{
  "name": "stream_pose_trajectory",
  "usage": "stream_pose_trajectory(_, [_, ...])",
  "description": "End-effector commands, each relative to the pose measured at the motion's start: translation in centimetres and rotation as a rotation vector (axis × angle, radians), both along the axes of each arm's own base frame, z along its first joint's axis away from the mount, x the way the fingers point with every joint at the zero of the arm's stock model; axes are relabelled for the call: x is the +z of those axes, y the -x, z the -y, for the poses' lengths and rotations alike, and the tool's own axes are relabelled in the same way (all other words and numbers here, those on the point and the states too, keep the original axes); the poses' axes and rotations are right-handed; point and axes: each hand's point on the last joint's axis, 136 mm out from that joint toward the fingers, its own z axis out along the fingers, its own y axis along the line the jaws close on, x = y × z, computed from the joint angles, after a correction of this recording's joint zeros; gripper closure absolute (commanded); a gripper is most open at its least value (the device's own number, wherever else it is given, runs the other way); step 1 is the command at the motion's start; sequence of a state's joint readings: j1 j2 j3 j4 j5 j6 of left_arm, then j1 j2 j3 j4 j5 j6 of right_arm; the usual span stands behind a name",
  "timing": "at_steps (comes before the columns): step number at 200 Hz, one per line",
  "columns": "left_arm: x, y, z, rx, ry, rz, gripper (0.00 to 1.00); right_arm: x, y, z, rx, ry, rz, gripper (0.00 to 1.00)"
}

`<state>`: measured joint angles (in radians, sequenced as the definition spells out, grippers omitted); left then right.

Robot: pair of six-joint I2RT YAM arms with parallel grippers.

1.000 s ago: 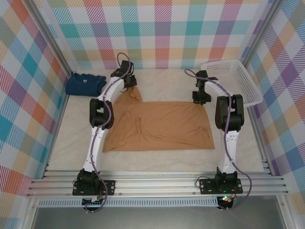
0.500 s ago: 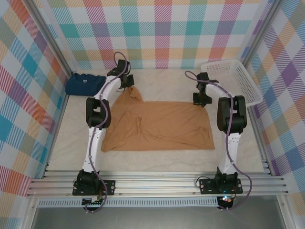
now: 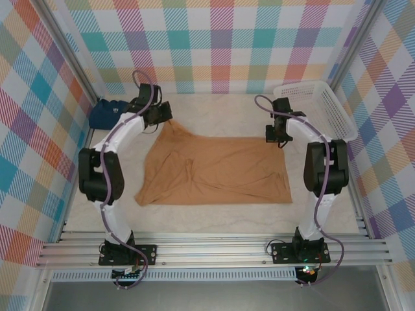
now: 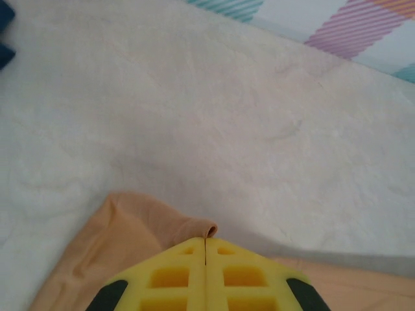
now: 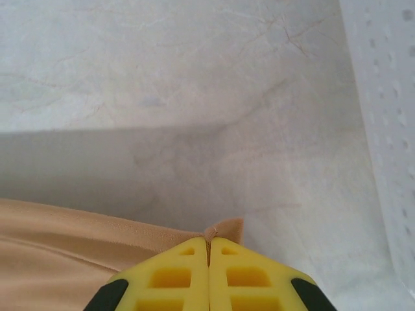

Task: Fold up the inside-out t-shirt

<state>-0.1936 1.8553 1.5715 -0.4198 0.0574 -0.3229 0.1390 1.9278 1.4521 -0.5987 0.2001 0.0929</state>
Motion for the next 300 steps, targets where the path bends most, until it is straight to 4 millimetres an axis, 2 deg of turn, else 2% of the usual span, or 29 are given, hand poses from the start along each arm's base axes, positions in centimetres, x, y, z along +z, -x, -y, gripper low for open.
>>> stream_pose_trajectory(1, [2.0,2.9,-0.2,0.022,0.077,0.037,1.0,1.6,1.7,0.0,-0.018,-0.016,0.018,0.94])
stream_pose_trajectory(26, [2.3,7.2,-0.2,0.021,0.138,0.024,1.0,1.8,3.8,0.2,-0.031,-0.022,0.01,0.93])
stream_pose_trajectory(59, [2.3,12.1,-1.3,0.04,0.142,-0.001,1.0,1.6,5.8,0.1,-0.039,-0.05,-0.002,0.93])
stream_pose_trajectory(103, [2.0,17.5,-2.8,0.057,0.111,-0.026,1.0,1.3,5.9,-1.3,-0.004,-0.098,0.015,0.91])
stream_pose_trajectory(126, [0.9,19.7,-2.9,0.05,0.117,-0.07,1.0,1.2,5.8,-2.3,0.043,-0.084,0.013,0.9])
stream_pose_trajectory(178, [-0.4,23.1,-2.6,0.027,0.153,-0.142,1.0,0.1,8.1,-1.9,0.041,0.0,-0.05,0.89])
stream_pose_trajectory(225, [-4.0,25.1,-2.4,0.022,0.164,-0.242,1.0,-1.7,10.9,-1.1,-0.019,0.005,-0.131,0.87])
stream_pose_trajectory(272, [-6.9,26.2,-2.8,0.038,0.14,-0.313,1.0,-3.3,13.8,-1.1,-0.094,-0.04,-0.204,0.81])
stream_pose_trajectory(300, [-8.1,27.3,-2.8,0.046,0.15,-0.356,1.0,-3.0,14.7,-1.3,-0.109,-0.076,-0.193,0.75])
